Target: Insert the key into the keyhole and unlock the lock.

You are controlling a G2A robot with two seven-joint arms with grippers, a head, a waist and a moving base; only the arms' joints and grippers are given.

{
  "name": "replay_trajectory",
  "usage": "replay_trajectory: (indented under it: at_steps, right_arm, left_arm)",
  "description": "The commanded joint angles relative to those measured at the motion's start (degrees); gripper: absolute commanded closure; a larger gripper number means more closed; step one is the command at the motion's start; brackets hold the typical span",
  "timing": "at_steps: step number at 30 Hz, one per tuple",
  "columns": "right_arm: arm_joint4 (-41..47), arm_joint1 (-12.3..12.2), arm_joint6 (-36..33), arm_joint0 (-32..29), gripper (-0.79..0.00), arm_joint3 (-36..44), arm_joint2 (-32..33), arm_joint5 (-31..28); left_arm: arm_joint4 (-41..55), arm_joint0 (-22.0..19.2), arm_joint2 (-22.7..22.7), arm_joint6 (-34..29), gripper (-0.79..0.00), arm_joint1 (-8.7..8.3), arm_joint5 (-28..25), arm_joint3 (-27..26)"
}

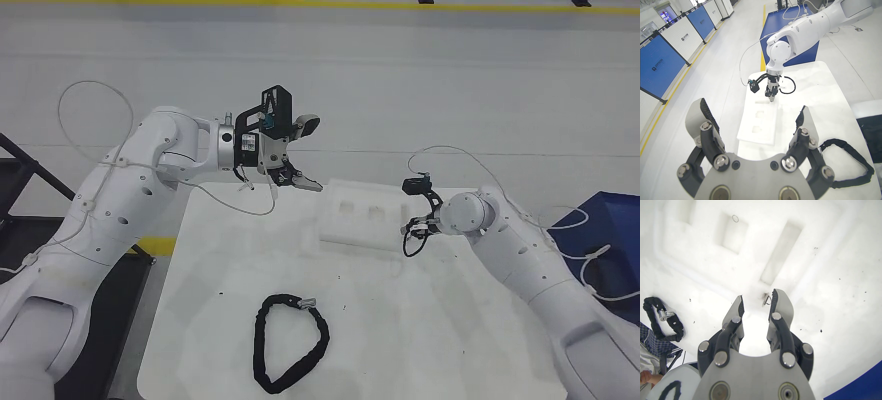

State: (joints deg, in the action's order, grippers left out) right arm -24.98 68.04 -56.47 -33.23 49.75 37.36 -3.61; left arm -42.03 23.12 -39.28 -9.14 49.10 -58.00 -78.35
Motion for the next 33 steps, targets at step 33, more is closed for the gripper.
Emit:
replay_trajectory:
  at_steps: [33]
  right_arm:
    - [-4.46,4.54,1.10,1.61,0.000,-6.81,-1.76,3.87]
  left_arm:
    - [0.01,0.00,0.00,0.00,-0.785,0.00,0.00,0.00]
